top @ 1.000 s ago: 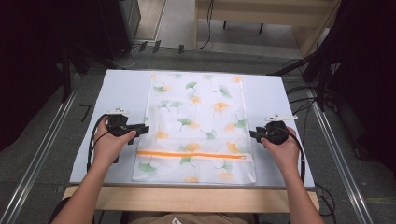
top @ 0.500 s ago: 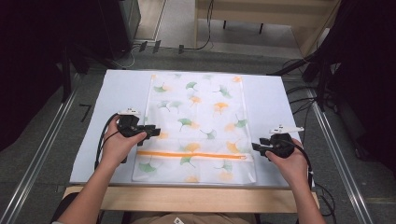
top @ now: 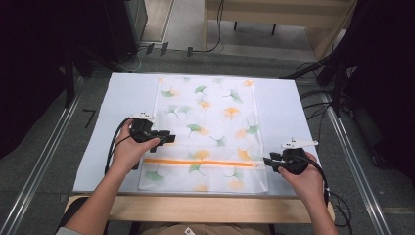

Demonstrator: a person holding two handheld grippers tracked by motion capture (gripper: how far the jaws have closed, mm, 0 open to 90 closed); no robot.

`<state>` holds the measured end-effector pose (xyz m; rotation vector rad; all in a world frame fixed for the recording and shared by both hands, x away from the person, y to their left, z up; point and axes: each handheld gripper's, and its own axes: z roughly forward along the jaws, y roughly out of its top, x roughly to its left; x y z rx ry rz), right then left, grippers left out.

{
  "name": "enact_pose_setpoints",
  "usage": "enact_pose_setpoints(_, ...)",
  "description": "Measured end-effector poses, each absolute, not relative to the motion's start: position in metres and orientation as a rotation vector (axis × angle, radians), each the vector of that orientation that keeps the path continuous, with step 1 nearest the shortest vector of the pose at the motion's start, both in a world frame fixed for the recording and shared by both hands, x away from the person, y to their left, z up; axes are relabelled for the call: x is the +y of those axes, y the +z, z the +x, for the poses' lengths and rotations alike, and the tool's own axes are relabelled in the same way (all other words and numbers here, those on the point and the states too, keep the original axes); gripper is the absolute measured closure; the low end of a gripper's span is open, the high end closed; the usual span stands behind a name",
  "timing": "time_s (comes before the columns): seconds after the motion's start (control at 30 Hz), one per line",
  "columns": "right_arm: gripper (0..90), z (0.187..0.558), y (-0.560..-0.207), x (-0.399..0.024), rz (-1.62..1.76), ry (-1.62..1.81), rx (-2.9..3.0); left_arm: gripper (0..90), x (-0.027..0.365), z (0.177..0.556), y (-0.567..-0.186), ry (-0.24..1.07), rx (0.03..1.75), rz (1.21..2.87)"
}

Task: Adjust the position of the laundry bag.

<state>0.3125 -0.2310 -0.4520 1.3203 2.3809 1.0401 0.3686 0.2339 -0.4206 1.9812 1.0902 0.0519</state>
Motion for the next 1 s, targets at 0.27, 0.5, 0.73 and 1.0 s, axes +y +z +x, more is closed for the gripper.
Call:
enact_pose_setpoints(0.27, 56.9, 0.301, -0.459, -0.23, 1.285, 0.961, 2.436, 57.6, 0.222, 0.37, -0.422, 0.039, 1.074, 2.005)
enact_pose_setpoints(0.5, 55.2, 0.303, -0.465, -0.223, 1.235, 0.901, 2.478, 55.3, 0.217, 0.369, -0.424, 0.033, 1.058, 2.022)
enact_pose_setpoints(0.73, 61.4, 0.308, -0.469, -0.21, 1.175, 0.874, 2.491, 55.7, 0.216, 0.369, -0.424, 0.03, 1.06, 2.025)
enact_pose_setpoints(1.0, 68.6, 0.307, -0.469, -0.205, 1.168, 0.872, 2.496, 56.8, 0.211, 0.368, -0.426, 0.011, 1.047, 2.032)
